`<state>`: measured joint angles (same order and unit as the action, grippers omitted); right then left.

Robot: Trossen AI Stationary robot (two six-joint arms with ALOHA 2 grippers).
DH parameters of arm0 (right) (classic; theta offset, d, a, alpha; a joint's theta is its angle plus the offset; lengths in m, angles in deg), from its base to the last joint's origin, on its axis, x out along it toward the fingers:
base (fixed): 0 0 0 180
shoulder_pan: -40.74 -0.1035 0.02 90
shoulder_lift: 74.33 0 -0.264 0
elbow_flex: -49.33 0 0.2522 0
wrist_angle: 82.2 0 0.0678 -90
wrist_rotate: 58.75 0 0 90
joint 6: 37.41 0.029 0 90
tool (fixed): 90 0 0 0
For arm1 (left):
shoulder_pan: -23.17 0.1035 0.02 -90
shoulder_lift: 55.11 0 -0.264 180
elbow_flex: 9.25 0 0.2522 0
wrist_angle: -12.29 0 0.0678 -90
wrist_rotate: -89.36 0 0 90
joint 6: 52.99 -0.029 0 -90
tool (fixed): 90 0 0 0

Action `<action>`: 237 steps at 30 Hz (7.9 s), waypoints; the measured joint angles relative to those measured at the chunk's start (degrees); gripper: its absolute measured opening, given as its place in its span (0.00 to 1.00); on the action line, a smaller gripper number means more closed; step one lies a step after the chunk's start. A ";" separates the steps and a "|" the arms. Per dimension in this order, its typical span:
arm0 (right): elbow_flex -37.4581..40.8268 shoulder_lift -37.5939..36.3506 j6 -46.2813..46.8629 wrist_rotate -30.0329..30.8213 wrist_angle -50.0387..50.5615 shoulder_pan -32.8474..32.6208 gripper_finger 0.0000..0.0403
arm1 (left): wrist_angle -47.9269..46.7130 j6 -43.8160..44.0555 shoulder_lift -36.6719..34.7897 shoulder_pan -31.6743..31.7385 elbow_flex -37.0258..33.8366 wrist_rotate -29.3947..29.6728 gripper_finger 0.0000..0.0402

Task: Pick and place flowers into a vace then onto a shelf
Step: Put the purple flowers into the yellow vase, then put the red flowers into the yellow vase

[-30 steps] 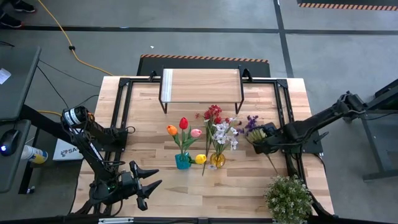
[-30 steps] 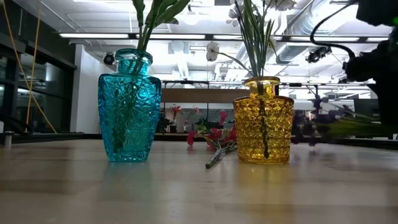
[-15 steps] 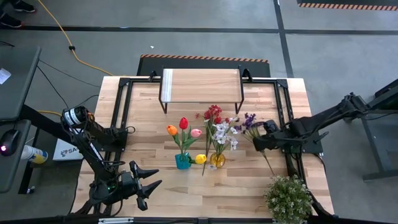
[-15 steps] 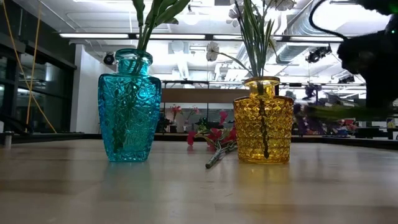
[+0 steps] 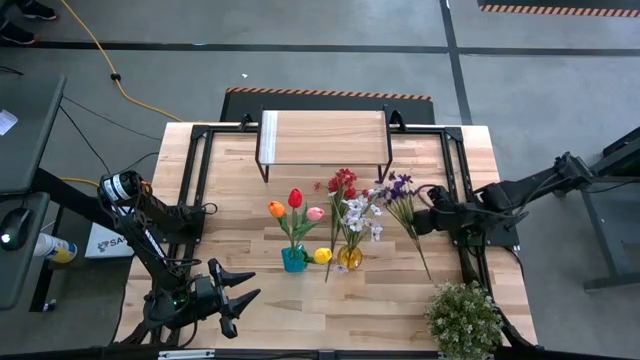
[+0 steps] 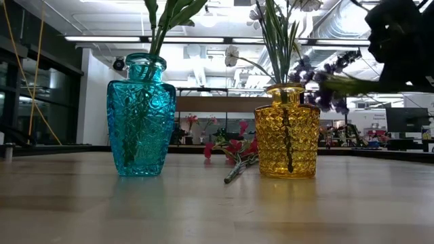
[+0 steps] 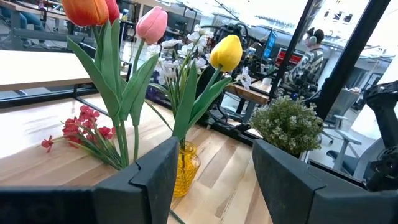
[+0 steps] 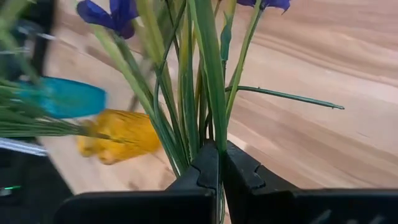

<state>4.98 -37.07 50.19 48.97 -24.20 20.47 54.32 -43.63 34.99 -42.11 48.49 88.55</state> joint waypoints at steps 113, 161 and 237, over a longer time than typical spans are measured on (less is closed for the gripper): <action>-0.09 45.59 -95.28 29.03 -115.97 -17.65 0.00 | 0.24 9.16 0.00 0.00 0.00 -15.68 0.59; -0.07 48.65 -73.90 30.16 -100.96 -14.99 0.06 | 0.17 9.16 0.00 0.00 0.00 -16.39 0.59; -0.07 16.51 -88.10 21.07 -89.11 -26.08 0.09 | -0.30 16.24 0.00 0.02 0.01 -23.73 0.59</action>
<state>4.91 -20.56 -37.90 70.03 -113.30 -5.61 54.02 -27.38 34.99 -42.09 48.50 64.83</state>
